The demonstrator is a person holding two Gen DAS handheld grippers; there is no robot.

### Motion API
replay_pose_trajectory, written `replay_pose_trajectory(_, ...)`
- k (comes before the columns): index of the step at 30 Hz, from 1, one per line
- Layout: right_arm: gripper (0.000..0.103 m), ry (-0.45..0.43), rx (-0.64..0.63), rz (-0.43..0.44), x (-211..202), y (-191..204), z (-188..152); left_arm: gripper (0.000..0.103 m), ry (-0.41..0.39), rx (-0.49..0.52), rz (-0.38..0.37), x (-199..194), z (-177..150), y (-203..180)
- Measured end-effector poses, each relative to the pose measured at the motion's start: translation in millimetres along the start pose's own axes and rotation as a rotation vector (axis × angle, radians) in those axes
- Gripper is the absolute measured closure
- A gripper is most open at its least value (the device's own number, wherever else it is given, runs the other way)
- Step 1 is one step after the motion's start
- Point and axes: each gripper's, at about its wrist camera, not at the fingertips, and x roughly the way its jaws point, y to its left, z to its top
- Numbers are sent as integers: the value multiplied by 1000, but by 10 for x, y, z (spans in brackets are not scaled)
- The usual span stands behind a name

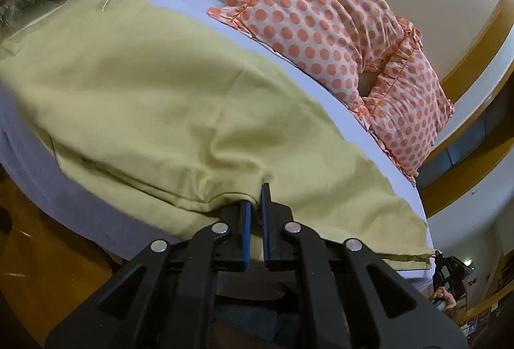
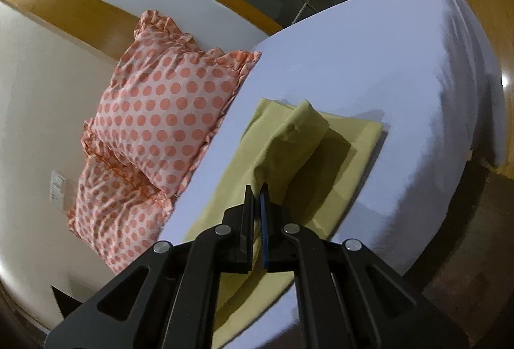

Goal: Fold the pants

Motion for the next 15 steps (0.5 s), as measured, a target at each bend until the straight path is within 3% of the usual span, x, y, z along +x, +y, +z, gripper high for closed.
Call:
replay_pose_trajectory(3, 90, 11, -5, -46, -47, -35, -4, 93, -6, 9, -9, -24, -54, 50)
replay_pose_trajectory(4, 68, 5, 8, -66, -85, -64, 2, 91, -7, 11, -20, -37, -79, 61)
replay_pose_trajectory(5, 36, -23, 21, -94, -162, -106, 20, 83, -11, 17, -31, -65, -124, 84)
replay_pose_trajectory(6, 29, -65, 28, -109, -244, -146, 35, 74, -15, 21, -42, -78, -148, 89)
replay_pose_trajectory(8, 29, -119, 20, -135, -340, -205, 62, 67, -35, 34, -75, -129, -204, 95)
replay_pose_trajectory(11, 32, -120, 27, -139, -317, -283, 101, 52, -57, 58, -112, -210, -275, 73)
replay_pose_trajectory(15, 38, -101, -9, -110, -180, -261, 63, 46, -70, 66, -150, -293, -336, 86)
